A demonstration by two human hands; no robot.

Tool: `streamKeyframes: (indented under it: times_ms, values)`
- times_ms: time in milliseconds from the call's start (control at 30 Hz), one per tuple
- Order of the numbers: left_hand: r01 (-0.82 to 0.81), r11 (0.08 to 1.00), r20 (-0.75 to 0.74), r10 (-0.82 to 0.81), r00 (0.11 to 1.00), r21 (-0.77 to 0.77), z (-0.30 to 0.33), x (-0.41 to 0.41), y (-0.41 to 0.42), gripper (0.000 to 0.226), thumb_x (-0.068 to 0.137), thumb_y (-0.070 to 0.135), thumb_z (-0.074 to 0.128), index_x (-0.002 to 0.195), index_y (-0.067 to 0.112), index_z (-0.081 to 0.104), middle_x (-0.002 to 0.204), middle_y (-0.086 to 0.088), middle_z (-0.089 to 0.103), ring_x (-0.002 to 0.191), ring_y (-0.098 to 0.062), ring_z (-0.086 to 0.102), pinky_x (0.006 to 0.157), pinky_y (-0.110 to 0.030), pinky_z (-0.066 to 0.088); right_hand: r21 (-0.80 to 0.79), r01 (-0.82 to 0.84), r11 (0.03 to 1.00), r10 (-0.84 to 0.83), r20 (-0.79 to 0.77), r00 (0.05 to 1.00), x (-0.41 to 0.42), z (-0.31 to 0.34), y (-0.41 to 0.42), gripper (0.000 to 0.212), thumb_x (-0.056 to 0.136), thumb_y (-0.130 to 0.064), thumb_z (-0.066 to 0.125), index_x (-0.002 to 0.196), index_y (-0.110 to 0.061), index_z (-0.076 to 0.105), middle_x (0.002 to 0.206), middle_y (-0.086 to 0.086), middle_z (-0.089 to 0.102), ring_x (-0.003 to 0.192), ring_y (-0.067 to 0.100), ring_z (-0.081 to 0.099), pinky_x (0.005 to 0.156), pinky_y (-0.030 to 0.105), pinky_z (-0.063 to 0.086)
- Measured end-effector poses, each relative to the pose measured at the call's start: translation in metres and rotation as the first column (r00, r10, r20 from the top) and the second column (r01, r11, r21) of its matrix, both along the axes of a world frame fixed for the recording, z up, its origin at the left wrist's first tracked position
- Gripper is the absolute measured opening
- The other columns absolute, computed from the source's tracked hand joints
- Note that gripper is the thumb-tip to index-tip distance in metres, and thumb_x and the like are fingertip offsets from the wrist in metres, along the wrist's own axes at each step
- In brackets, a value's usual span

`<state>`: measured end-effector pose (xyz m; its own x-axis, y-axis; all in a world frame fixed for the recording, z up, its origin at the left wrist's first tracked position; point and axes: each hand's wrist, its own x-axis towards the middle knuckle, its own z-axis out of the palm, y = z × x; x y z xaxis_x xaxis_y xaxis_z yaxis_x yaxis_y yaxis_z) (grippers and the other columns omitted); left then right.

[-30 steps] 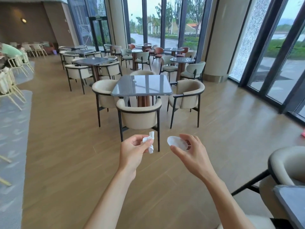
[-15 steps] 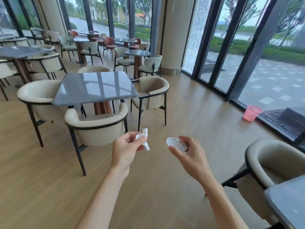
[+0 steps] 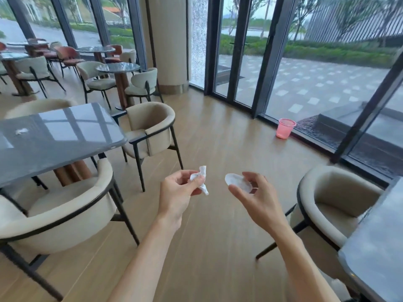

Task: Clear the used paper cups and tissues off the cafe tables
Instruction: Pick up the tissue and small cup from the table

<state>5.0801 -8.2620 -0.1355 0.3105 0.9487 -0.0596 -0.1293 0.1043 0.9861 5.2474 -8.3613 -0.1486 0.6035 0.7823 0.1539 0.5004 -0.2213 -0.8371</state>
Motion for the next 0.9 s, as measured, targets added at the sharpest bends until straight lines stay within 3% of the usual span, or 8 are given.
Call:
streamKeyframes:
  times_ms: [200, 300, 567, 900]
  values:
    - [0.073, 0.997, 0.002, -0.073, 0.997, 0.028, 0.016, 0.124, 0.082, 0.019, 0.085, 0.01, 0.079, 0.1, 0.0, 0.072, 0.078, -0.02, 0.073, 0.07, -0.021, 0.069, 0.078, -0.033, 0.061, 0.043, 0.083, 0.996, -0.081, -0.035, 0.996, 0.116, 0.011, 0.069, 0.054, 0.083, -0.041, 0.077, 0.129, -0.022, 0.058, 0.118, -0.009, 0.058, 0.11, 0.01, 0.058, 0.09, 0.027, 0.047]
    - [0.107, 0.993, 0.017, -0.108, 0.994, 0.045, 0.023, 0.173, 0.118, 0.021, 0.085, 0.01, 0.079, 0.101, -0.002, 0.071, 0.077, -0.02, 0.072, 0.069, -0.021, 0.068, 0.074, -0.028, 0.06, 0.064, 0.111, 0.992, -0.109, -0.026, 0.994, 0.163, 0.018, 0.098, 0.052, 0.083, -0.038, 0.078, 0.128, -0.021, 0.059, 0.116, -0.012, 0.059, 0.111, 0.01, 0.058, 0.093, 0.029, 0.048]
    - [0.185, 0.982, 0.062, -0.188, 0.98, 0.04, 0.02, 0.282, 0.219, 0.023, 0.084, 0.011, 0.08, 0.1, -0.003, 0.071, 0.074, -0.017, 0.071, 0.069, -0.024, 0.068, 0.077, -0.031, 0.061, 0.039, 0.146, 0.988, -0.145, -0.024, 0.989, 0.261, 0.006, 0.187, 0.053, 0.083, -0.039, 0.078, 0.129, -0.022, 0.058, 0.118, -0.01, 0.059, 0.113, 0.01, 0.057, 0.095, 0.03, 0.049]
    - [0.314, 0.95, 0.112, -0.313, 0.943, 0.009, 0.011, 0.443, 0.393, 0.021, 0.084, 0.008, 0.08, 0.1, -0.004, 0.071, 0.075, -0.019, 0.071, 0.07, -0.027, 0.068, 0.071, -0.028, 0.058, 0.035, 0.288, 0.957, -0.288, -0.01, 0.958, 0.397, 0.003, 0.348, 0.053, 0.082, -0.036, 0.08, 0.127, -0.021, 0.058, 0.115, -0.007, 0.059, 0.109, 0.011, 0.058, 0.092, 0.029, 0.049]
